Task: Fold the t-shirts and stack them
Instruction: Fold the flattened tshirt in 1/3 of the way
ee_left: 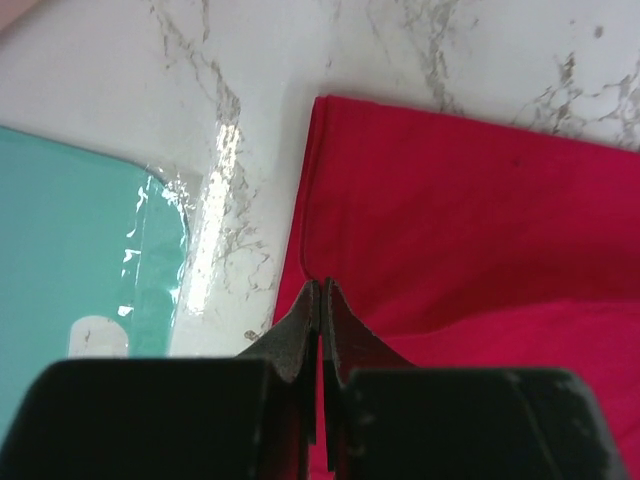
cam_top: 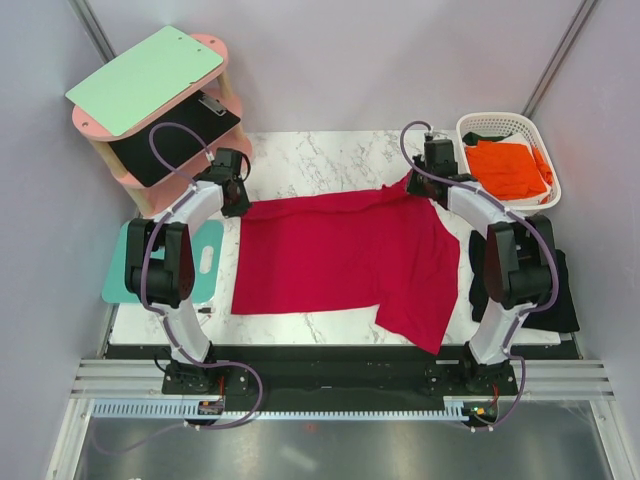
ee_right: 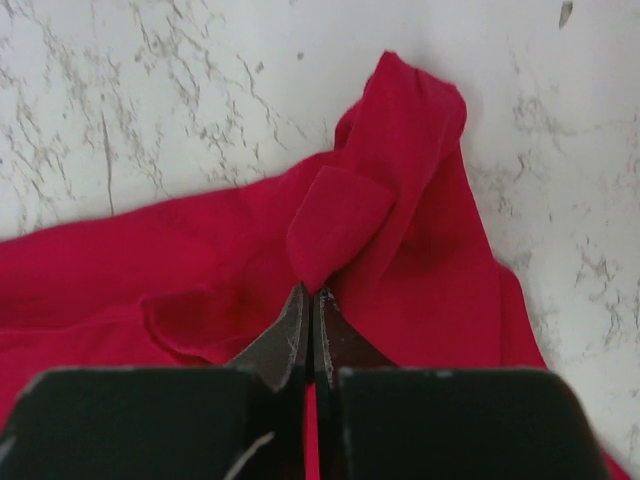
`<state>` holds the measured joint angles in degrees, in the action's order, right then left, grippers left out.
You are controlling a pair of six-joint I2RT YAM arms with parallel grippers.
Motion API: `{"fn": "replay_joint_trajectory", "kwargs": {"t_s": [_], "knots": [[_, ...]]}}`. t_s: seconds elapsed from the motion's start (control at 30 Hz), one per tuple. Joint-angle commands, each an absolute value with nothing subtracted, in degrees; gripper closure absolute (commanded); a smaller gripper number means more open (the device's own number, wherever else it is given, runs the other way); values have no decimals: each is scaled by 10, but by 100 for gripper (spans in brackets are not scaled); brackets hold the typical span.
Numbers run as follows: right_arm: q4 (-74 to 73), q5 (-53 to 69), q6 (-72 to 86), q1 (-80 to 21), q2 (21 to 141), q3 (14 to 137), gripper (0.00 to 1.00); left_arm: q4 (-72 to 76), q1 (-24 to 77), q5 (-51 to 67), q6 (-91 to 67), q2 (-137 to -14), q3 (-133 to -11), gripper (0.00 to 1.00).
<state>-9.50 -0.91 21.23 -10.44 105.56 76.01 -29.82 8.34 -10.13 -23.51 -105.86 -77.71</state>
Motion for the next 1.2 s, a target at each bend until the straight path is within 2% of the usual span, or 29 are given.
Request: {"fn": "replay_joint_trajectory", "kwargs": {"t_s": [0.0, 0.9, 0.93, 1.0, 1.03, 1.07, 1.1, 1.13, 1.17], "knots": [[-94, -16, 223, -117, 983, 724, 100, -279, 84, -120, -247, -1024, -756, 98], [-188, -79, 250, -161, 815, 559, 100, -270, 84, -137, -258, -1028, -705, 97], [-191, -78, 256, -161, 815, 550, 100, -270, 84, -128, -255, -1028, -705, 94], [-195, -64, 268, -163, 817, 528, 100, -271, 84, -125, -252, -1025, -703, 58], [-197, -58, 268, -164, 819, 524, 100, -271, 84, -127, -252, -1020, -701, 49], [-199, -52, 268, -163, 823, 518, 90, -270, 85, -129, -253, -1014, -697, 39], [-198, -42, 262, -165, 825, 517, 66, -269, 88, -134, -253, -1009, -691, 31], [-194, -40, 258, -165, 826, 518, 50, -268, 91, -145, -252, -995, -687, 1], [-192, -44, 255, -165, 825, 523, 27, -268, 94, -149, -252, -988, -686, 0]]}}
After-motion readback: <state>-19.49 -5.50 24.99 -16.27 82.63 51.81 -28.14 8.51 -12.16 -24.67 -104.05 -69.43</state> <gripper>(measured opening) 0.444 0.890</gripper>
